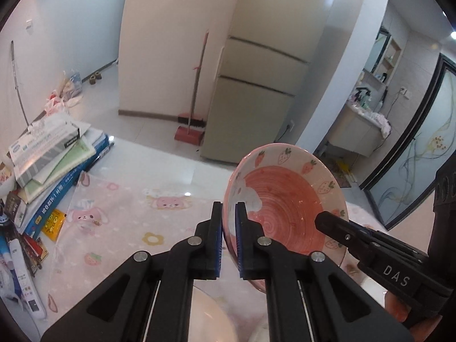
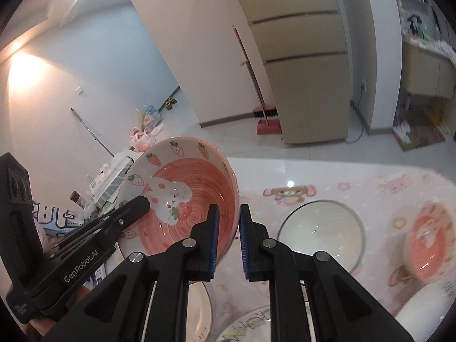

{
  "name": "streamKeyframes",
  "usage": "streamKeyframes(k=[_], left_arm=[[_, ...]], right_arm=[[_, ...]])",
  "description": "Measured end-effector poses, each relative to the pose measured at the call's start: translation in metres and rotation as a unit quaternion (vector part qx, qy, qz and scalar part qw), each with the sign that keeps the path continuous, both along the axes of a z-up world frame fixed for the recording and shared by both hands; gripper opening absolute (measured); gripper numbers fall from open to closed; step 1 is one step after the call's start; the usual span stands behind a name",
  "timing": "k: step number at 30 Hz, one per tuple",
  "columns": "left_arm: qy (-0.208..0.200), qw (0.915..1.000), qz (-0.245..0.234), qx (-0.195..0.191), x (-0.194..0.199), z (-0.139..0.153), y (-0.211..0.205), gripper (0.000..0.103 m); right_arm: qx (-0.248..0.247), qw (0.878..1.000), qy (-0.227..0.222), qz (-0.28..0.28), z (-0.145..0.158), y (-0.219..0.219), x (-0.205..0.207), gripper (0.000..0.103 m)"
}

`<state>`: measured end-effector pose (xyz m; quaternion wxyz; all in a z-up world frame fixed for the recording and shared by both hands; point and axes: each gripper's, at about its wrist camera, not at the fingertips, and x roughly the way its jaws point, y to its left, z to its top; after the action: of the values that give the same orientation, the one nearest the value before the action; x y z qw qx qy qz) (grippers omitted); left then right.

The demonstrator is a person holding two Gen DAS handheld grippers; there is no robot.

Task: Organize plates and bowls
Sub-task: 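Lift and carry the pink bowl with the left tool while the right tool carries its bowl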

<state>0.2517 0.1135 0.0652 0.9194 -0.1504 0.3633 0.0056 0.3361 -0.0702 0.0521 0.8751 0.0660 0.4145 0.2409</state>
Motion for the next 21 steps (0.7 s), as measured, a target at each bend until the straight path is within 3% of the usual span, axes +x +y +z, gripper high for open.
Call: streamKeyframes(k=[5, 11, 15, 21], left_arm=[[-0.02, 0.9995, -0.023, 0.007, -0.004, 0.036, -0.034, 0.006], [-0.035, 0.9981, -0.05, 0.0, 0.002, 0.05, -0.068, 0.006], [-0.03, 0.9975, -0.062, 0.014, 0.01, 0.039, -0.09, 0.006], [0.01, 0.9968, -0.077, 0.02, 0.032, -0.009, -0.108, 0.006]], right_arm=[[0.027, 0.999, -0.035, -0.031, 0.037, -0.047, -0.02, 0.015], [0.052, 0.996, -0.042, -0.054, 0.05, -0.094, -0.029, 0.017], [0.051, 0.996, -0.029, -0.071, 0.038, -0.114, -0.027, 0.017], [0.034, 0.996, 0.014, -0.084, -0.005, -0.12, -0.004, 0.017]])
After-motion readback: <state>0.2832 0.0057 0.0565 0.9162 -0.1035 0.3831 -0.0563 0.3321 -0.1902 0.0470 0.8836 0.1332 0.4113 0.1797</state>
